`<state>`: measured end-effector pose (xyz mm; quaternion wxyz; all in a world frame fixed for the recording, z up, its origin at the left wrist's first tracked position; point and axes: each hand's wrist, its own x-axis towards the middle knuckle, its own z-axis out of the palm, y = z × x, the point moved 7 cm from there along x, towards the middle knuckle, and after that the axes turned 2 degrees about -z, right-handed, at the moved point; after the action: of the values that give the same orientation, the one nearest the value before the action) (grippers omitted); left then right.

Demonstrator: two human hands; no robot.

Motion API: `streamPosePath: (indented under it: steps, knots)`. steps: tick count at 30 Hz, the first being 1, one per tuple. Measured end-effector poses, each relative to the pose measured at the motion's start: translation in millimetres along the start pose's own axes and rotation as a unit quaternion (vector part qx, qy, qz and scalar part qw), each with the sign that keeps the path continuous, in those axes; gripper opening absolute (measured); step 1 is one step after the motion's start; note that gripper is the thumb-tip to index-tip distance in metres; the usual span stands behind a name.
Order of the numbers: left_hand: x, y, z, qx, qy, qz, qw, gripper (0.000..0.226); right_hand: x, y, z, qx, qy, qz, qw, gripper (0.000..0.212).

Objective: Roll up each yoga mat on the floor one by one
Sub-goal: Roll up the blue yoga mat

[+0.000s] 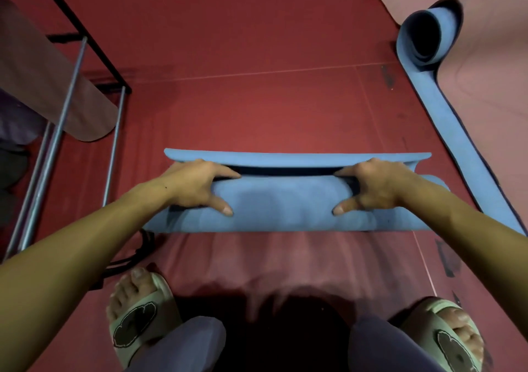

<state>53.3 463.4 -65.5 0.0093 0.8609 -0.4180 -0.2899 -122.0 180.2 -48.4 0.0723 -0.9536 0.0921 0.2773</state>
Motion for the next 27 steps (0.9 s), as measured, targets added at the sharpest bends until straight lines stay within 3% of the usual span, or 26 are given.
streamPosePath:
  steps: [3,7,14,17,21,24,27]
  knots:
    - [1,-14,-20,-0.014,0.108,-0.037,0.993,0.062,4,10,-16,0.052,0.079,0.034,0.995,0.076]
    - [5,-9,-23,-0.012,0.132,-0.042,0.99,0.051,11,10,-16,0.101,0.089,0.034,0.99,0.056]
    - [-4,18,-25,0.068,0.26,0.037,0.963,0.022,17,9,-6,0.051,0.218,0.036,0.974,0.041]
    - [-4,27,-24,0.111,0.268,0.037,0.956,0.03,12,5,-3,0.014,0.309,0.029,0.951,0.039]
    - [-6,37,-25,0.165,0.244,0.007,0.956,0.061,11,2,-5,0.001,0.343,0.045,0.938,0.039]
    - [-2,40,-18,0.189,0.224,-0.004,0.956,0.087,8,-2,-4,-0.008,0.323,0.045,0.945,0.063]
    - [8,38,-10,0.204,0.204,0.0,0.958,0.105,9,-7,5,-0.041,0.259,0.037,0.964,0.104]
